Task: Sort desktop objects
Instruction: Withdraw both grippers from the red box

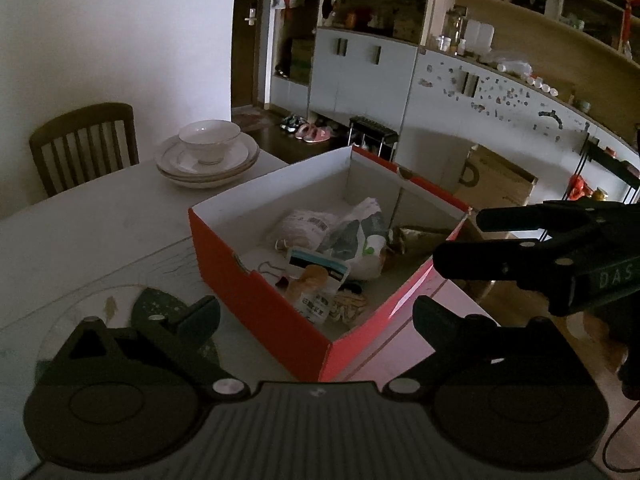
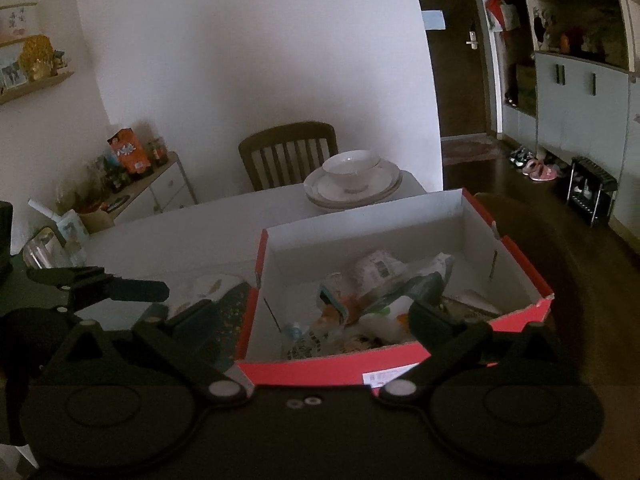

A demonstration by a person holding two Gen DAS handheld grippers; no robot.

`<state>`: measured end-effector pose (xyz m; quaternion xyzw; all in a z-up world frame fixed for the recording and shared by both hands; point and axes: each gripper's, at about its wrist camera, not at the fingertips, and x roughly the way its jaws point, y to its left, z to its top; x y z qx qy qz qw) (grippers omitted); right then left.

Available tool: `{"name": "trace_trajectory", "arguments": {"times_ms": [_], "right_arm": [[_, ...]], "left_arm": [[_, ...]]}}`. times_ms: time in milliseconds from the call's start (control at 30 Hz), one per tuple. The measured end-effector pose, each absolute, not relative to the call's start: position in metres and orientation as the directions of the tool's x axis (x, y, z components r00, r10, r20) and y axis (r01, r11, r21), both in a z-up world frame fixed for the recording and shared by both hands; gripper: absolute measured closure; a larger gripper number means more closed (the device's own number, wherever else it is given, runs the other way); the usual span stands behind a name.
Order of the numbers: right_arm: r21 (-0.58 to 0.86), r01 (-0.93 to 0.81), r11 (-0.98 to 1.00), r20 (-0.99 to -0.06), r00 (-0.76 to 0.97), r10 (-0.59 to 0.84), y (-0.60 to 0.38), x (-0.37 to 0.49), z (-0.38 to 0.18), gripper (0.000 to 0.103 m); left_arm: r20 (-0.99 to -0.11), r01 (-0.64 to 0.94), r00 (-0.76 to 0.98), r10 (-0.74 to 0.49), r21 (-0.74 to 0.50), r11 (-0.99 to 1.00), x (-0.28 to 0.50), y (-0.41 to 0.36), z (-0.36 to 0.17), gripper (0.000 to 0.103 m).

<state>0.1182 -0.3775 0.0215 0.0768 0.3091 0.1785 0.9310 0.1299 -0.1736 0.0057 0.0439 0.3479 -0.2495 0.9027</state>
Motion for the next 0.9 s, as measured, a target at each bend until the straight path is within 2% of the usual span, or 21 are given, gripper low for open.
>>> {"name": "trace_trajectory", "arguments": {"times_ms": [900], "right_arm": [[0.283,-0.276,0.918,-0.560,0.730,0.392,-0.368,0.113,0.020,0.001]], "left_arm": [[-0.621,0.420,0.706,-0.341,-0.021,0.907,0.125,-0.155,0.013,0.000]]}}
